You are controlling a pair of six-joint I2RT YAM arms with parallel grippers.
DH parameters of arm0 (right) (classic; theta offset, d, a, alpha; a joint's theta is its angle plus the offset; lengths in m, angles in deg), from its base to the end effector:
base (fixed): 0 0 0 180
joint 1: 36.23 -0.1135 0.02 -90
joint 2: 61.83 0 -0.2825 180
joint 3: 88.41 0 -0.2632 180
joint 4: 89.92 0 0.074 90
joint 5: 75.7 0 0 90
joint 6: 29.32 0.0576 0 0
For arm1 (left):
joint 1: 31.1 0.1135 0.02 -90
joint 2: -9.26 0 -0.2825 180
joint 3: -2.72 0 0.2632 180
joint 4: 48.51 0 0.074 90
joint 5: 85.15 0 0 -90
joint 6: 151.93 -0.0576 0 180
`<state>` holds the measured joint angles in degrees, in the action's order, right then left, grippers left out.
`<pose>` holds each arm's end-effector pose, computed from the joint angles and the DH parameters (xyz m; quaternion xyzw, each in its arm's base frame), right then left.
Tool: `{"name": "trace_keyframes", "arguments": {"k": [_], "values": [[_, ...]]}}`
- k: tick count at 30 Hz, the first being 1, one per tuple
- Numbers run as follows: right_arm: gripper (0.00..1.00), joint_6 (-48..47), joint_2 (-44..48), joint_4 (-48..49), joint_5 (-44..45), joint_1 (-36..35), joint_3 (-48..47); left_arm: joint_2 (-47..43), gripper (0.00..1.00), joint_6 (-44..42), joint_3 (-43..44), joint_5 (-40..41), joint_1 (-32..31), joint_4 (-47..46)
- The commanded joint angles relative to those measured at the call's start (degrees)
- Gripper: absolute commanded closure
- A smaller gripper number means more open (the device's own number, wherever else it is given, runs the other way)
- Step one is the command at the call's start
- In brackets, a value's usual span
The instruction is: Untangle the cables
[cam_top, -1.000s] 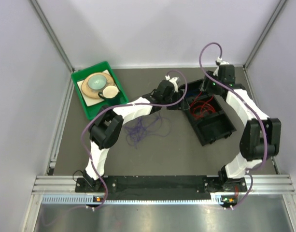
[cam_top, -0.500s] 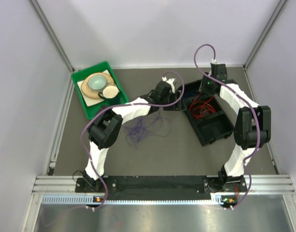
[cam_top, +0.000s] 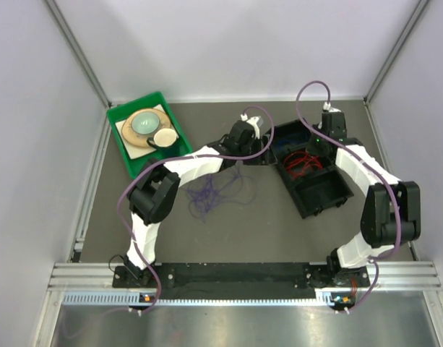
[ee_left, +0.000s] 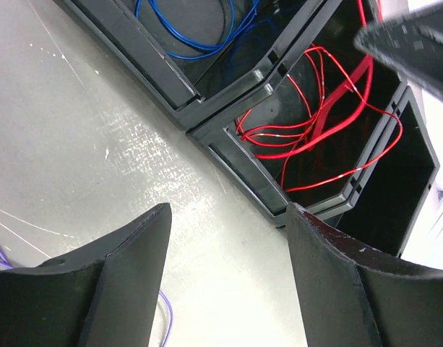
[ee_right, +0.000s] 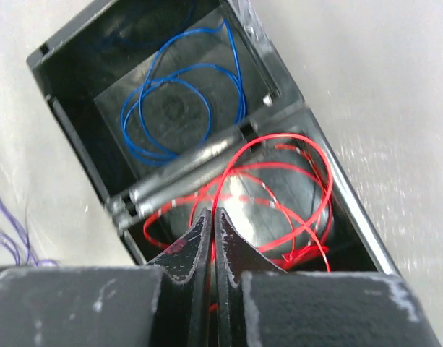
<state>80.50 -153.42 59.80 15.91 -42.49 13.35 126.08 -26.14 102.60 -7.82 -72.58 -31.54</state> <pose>0.3771 0.0397 0.2443 0.1140 0.9121 0.0762 0.3864 0.3717 -0.3455 0.2163 0.0954 0.8735 -0.3678 0.3042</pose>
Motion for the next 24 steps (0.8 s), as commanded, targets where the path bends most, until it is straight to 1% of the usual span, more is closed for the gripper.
{"name": "trace_keyframes", "arguments": {"k": [1,5,10,14,18,21,24], "values": [[1.0,1.4,5.4,3.6,0.9,-0.3,4.7,-4.0,0.3,-0.8,-1.0,-1.0,0.3,-1.7],[1.0,1.5,4.1,3.2,0.3,-0.3,5.6,-4.5,0.3,-0.8,-1.5,-1.1,0.3,-1.5],[1.0,2.1,1.9,5.7,0.5,-0.3,8.0,-5.1,0.3,-1.0,-2.2,-1.0,0.3,-1.3],[1.0,1.5,-2.0,5.8,-0.1,-0.2,6.2,-5.7,0.3,-1.2,-2.4,-1.0,0.3,-0.6],[0.98,0.4,-3.4,4.8,-0.3,-0.2,3.3,-6.6,0.29,-1.4,-2.6,-0.9,0.3,0.2],[0.81,-0.2,-2.6,3.7,-0.3,-0.2,2.0,-7.7,0.29,-1.6,-2.9,-0.5,0.3,0.6],[0.72,-0.6,-0.3,3.0,0.0,-0.2,1.5,-8.4,0.29,-1.9,-2.7,-0.5,0.3,1.0]]}}
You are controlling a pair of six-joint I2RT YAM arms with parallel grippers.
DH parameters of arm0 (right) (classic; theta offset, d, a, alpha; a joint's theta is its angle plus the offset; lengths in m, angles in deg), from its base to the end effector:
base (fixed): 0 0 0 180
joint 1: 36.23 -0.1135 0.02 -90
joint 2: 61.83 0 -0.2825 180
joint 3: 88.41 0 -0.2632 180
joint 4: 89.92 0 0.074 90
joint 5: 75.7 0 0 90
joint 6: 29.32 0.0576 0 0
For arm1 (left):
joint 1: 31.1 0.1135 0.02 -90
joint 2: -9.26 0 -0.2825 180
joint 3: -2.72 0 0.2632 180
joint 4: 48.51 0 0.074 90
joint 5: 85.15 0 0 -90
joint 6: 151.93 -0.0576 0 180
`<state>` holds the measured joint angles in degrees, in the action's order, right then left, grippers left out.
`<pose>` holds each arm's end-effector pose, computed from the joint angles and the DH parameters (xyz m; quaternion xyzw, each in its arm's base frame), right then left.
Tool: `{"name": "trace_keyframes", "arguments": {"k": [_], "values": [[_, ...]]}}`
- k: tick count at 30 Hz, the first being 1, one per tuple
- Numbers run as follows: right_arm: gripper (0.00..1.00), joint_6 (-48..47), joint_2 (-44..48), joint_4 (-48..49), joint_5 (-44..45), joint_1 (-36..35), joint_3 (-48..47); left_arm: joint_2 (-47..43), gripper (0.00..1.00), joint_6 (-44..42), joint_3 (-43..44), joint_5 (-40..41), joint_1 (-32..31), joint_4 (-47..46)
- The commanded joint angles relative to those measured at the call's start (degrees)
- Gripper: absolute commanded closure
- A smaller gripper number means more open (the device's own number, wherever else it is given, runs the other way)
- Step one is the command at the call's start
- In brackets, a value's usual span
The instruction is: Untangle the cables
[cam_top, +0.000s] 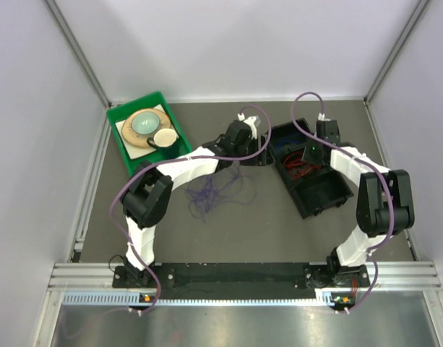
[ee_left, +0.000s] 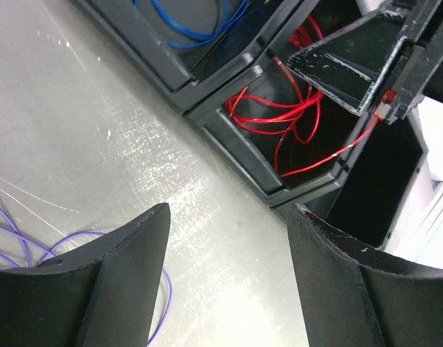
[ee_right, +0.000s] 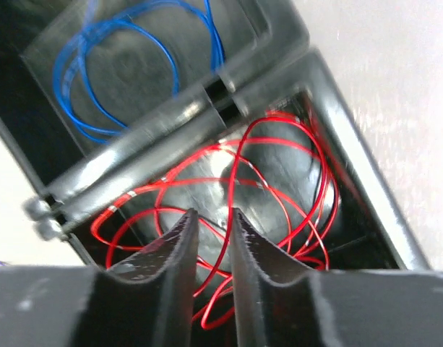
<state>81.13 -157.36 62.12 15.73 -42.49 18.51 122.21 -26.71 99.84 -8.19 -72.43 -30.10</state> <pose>0.3723 0.0394 0.1928 0.1204 0.9331 0.0668 0.3322 0.3601 -0.3340 0.2286 0.0998 0.8741 -0.3666 0.3026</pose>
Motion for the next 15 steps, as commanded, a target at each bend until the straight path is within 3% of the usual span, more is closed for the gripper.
{"name": "trace_keyframes", "arguments": {"k": [1,8,15], "values": [[0.71,-1.5,4.2,0.4,0.6,-0.2,-3.7,-5.1,0.29,-1.6,0.2,-0.1,0.2,-0.1],[0.63,-2.9,8.1,-1.4,2.3,-0.2,-4.4,-7.0,0.28,-2.7,0.2,1.6,0.2,0.9],[0.42,-3.1,12.8,-2.3,2.3,-0.2,-4.0,-8.8,0.25,-3.4,-0.5,4.1,0.3,2.3]]}}
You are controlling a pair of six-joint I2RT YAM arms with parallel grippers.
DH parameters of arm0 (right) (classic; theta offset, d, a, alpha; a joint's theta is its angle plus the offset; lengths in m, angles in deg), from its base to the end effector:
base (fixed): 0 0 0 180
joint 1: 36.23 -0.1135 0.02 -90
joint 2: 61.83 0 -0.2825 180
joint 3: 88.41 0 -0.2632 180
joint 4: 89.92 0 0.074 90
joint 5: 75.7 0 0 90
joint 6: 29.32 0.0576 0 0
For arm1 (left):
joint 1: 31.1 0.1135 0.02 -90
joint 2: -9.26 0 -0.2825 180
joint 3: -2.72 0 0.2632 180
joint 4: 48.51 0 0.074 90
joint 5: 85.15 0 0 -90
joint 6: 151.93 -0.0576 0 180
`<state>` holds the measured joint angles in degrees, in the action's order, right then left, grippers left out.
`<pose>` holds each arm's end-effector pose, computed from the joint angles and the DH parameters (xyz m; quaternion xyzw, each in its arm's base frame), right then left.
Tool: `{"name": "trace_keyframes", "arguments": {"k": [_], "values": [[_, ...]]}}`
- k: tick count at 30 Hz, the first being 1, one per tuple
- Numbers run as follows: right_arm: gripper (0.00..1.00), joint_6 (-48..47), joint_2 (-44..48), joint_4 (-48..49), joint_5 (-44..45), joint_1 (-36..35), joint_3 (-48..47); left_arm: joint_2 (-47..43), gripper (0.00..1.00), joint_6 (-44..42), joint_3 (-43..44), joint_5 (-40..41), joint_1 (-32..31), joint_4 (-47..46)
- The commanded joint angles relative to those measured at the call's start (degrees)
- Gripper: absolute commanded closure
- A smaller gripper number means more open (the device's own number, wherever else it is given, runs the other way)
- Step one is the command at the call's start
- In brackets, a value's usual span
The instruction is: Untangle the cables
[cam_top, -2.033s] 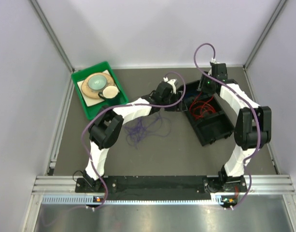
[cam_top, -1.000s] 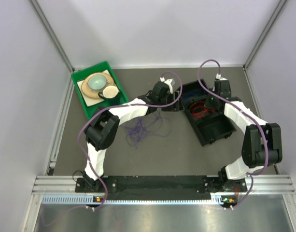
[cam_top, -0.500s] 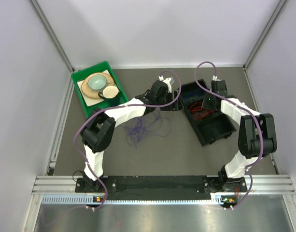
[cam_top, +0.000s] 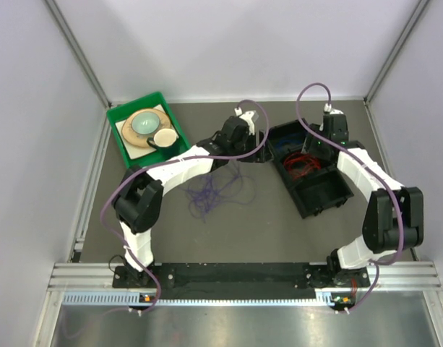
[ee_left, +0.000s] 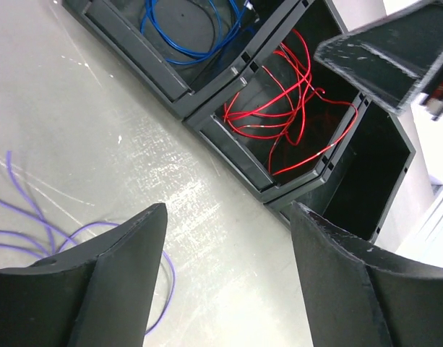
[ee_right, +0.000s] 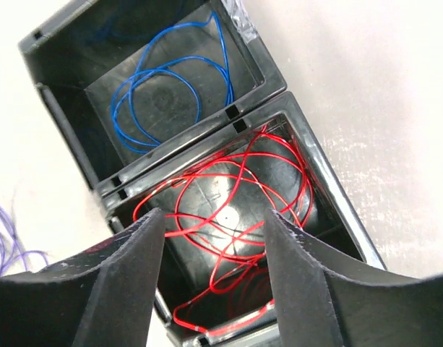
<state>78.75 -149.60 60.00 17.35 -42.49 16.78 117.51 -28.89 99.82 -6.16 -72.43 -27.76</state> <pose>0.3598 0.0364 0.2470 0.1049 0.9109 0.0601 0.3945 0.3513 -0.3236 0.2619 0.1094 0.8645 -0.3589 0.3344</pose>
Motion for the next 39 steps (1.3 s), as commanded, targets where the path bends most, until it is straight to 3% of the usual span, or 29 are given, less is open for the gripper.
{"name": "trace_keyframes", "arguments": {"k": [1,6,9,14,18,20,24,30,33,36,39], "values": [[0.41,-0.8,6.8,-0.5,0.6,-0.2,-2.4,-4.8,0.23,-1.2,-1.1,3.0,0.3,0.3],[0.34,-1.2,12.9,-1.6,-2.8,-0.6,-2.6,-9.4,0.19,-1.7,-4.5,10.2,1.7,7.4],[0.31,-1.4,16.7,-1.6,-5.0,-1.8,-1.7,-12.3,0.17,-3.5,-6.7,19.2,1.9,15.8],[0.26,-3.1,17.9,-3.5,-3.2,-10.8,-2.0,-20.3,0.13,-0.8,-13.4,37.8,1.9,24.1],[0.25,-0.8,17.3,-1.2,-3.2,-13.6,0.8,-29.1,0.05,-1.5,-24.9,37.4,1.8,18.5],[0.25,0.2,16.9,-0.8,-3.6,-14.2,1.9,-29.2,0.03,0.1,-27.1,37.1,1.8,17.9],[0.25,0.6,16.3,-0.8,-3.5,-15.1,2.6,-25.2,0.01,6.1,-29.6,34.7,1.5,19.7],[0.24,1.3,17.4,-0.8,-3.8,-15.2,3.5,-16.9,0.01,7.3,-31.5,30.9,1.5,10.0],[0.24,1.0,17.7,-1.9,-3.2,-15.3,3.6,-11.1,0.05,8.5,-28.3,30.3,1.5,10.4],[0.24,0.8,18.9,-2.0,-1.5,-15.2,4.4,-8.5,0.19,9.0,-27.7,26.7,1.2,7.5],[0.24,0.7,20.0,-2.4,-0.6,-15.3,4.5,-6.7,0.55,9.9,-27.1,23.3,0.6,5.7]]}}
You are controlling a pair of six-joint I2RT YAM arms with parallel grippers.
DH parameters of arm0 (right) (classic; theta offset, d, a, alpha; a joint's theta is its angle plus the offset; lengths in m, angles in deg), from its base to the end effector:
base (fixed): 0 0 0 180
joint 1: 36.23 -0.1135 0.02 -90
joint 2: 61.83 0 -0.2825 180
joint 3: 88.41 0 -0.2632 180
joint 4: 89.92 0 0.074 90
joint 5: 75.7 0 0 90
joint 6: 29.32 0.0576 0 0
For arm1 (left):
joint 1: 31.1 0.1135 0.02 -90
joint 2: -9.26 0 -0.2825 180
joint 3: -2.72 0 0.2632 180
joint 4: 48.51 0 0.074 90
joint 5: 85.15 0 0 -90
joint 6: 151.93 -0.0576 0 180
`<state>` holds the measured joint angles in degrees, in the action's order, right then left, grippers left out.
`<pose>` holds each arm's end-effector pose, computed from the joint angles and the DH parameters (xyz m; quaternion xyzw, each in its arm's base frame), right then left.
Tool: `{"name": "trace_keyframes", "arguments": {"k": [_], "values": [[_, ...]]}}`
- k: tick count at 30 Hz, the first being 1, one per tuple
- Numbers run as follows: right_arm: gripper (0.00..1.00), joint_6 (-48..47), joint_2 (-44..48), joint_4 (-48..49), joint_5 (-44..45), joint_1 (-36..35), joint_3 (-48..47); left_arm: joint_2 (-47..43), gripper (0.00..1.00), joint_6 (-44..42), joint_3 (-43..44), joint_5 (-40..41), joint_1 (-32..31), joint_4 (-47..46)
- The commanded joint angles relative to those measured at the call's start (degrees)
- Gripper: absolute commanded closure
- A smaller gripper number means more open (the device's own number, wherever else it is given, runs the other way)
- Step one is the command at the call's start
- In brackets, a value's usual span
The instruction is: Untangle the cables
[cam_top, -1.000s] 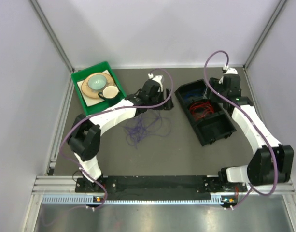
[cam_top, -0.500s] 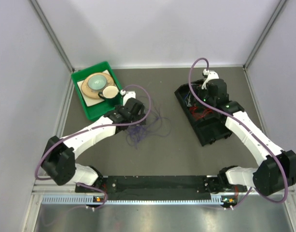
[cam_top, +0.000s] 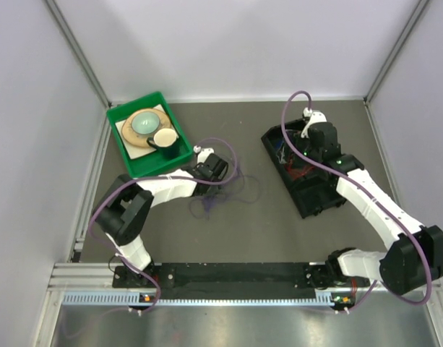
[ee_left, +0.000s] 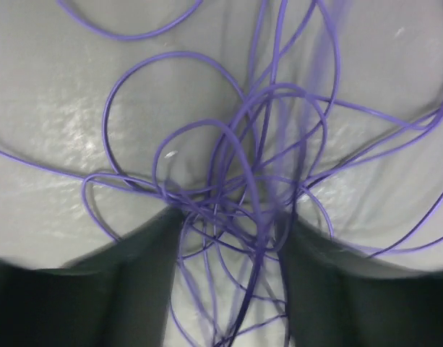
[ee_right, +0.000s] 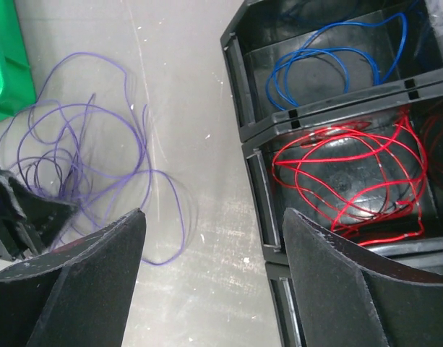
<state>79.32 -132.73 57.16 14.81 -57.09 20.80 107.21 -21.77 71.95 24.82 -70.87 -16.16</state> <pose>0.2815 0.1067 0.3082 -0.0149 0.8788 0.1575 0.4502 0.2830 -0.2100 0.1547 -0.0466 0.9535 -0.0293 0.2964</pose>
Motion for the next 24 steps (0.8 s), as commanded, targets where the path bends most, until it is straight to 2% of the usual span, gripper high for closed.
{"name": "trace_keyframes", "arguments": {"k": [1,2,3,8,10,11,12,14,15,16,18,24], "values": [[0.24,0.0,3.4,0.5,2.0,-0.7,0.4,3.9,0.65,2.9,1.1,-8.4,-1.2,-6.3],[0.24,0.1,3.6,0.4,1.9,-0.7,0.4,4.8,0.91,2.9,1.9,-10.1,-1.6,-6.6],[0.24,0.1,3.7,0.4,2.0,-0.7,0.4,5.1,0.99,2.9,2.6,-11.0,-2.5,-7.0],[0.24,0.4,3.9,0.4,1.5,-0.7,0.3,5.3,1.0,1.9,7.1,-16.4,-5.8,-9.4],[0.24,0.2,4.1,-0.1,1.7,-0.7,0.4,3.8,0.99,0.4,6.6,-21.4,-6.2,-12.0],[0.24,0.1,4.2,-0.1,1.7,-0.7,0.5,3.0,0.89,0.2,6.6,-21.8,-6.1,-11.5],[0.24,0.0,4.2,-0.2,1.7,-0.7,0.6,2.9,0.63,-1.3,7.0,-21.7,-6.1,-10.4],[0.23,-0.3,4.2,-0.2,1.3,-0.6,0.6,2.4,0.35,-2.5,9.0,-21.2,-6.1,-5.4],[0.23,-0.3,4.2,-0.3,1.0,-0.7,0.7,2.1,0.17,-3.4,9.3,-20.9,-6.1,-4.4],[0.23,-0.2,4.0,0.1,-0.1,-0.7,0.9,0.4,0.08,-3.9,9.6,-20.5,-6.1,-3.5],[0.23,0.3,3.7,0.1,-1.8,-0.6,1.4,-2.0,0.02,-5.0,9.8,-18.8,-6.1,-1.4],[0.2,1.7,3.0,3.0,-6.7,-3.0,4.3,-12.3,0.01,-7.7,11.6,-14.6,-5.7,3.8]]}}
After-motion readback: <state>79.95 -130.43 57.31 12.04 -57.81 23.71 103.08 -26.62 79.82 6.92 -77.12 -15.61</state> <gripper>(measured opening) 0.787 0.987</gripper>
